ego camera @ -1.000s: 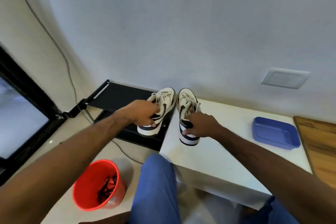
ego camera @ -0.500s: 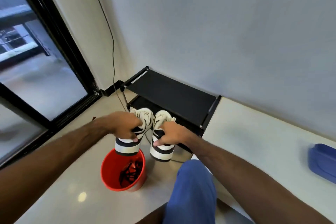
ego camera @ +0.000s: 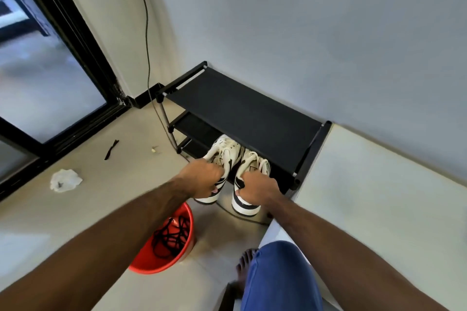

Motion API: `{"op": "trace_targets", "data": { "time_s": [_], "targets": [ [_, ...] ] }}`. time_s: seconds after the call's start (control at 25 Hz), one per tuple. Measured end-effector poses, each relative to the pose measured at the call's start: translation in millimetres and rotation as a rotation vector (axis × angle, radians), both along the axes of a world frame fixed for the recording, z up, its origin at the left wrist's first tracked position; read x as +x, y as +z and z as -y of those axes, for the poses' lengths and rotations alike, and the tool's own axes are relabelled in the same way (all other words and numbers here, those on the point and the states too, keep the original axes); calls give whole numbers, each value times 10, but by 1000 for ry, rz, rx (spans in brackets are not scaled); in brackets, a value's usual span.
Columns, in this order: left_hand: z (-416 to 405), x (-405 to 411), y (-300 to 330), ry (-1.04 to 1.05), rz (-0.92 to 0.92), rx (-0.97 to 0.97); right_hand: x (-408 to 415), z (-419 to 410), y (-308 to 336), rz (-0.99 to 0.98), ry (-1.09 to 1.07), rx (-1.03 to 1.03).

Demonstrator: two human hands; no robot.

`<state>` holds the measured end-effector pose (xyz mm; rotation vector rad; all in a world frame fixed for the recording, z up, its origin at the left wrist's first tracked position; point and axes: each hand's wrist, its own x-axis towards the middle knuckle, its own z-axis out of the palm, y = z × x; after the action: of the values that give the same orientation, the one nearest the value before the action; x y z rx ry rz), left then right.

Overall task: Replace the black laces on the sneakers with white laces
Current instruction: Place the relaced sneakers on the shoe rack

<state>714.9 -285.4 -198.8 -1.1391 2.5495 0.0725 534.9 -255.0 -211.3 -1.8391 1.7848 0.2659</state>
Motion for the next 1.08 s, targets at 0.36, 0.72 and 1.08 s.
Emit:
{"op": "trace_targets", "data": {
  "time_s": [0.36, 0.72, 1.08],
  "targets": [
    [440, -418, -740, -99, -20, -69, -19, 232, -538, -127, -116, -141],
    [500, -773, -1221, -97, -14, -72, -291, 321, -965, -218, -121, -95],
    [132, -810, -286, 22, -485, 124, -579, -72, -144, 139, -164, -179]
  ]
}}
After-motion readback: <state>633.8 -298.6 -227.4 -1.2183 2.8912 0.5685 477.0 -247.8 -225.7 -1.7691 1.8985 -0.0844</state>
